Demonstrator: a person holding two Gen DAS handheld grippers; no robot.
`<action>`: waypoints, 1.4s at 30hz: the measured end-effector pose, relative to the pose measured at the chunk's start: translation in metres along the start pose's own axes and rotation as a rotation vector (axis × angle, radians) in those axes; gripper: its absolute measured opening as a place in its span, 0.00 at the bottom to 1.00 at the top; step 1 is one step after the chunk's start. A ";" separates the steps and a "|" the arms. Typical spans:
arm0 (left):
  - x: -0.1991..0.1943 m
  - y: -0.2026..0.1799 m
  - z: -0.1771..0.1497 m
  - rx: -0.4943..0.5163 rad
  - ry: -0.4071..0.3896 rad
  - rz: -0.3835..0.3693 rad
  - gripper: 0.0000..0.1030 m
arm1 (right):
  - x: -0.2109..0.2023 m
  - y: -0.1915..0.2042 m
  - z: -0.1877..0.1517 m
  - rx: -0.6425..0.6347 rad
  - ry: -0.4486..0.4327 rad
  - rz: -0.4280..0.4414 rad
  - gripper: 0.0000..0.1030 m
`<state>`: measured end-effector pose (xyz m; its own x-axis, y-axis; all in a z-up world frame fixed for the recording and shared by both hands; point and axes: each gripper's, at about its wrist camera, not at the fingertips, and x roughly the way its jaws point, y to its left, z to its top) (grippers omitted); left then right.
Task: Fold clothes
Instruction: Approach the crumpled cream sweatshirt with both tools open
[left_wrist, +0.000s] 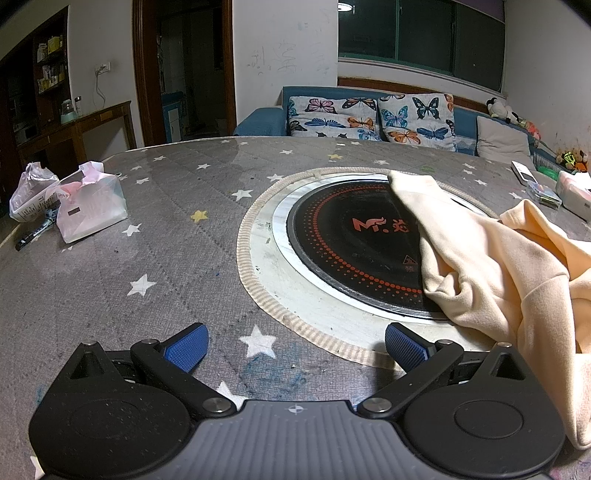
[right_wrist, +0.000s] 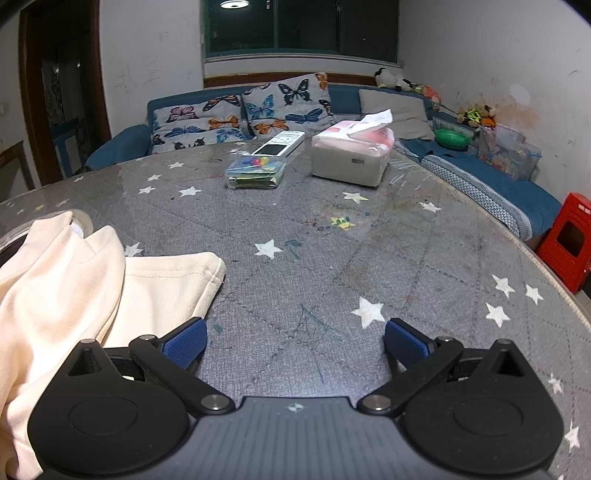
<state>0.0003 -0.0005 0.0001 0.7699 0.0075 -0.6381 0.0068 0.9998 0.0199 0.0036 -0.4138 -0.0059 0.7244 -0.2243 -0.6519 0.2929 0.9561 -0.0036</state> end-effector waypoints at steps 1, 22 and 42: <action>0.000 0.000 0.000 0.001 0.000 0.001 1.00 | -0.004 0.001 0.000 -0.005 -0.001 0.009 1.00; -0.046 -0.032 -0.002 0.029 -0.010 -0.046 1.00 | -0.085 0.031 -0.024 -0.144 0.024 0.176 1.00; -0.081 -0.065 -0.018 0.065 0.020 -0.118 1.00 | -0.118 0.048 -0.047 -0.203 0.032 0.253 1.00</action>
<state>-0.0738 -0.0661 0.0369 0.7483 -0.1094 -0.6543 0.1389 0.9903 -0.0067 -0.0971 -0.3322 0.0359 0.7373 0.0280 -0.6749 -0.0264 0.9996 0.0127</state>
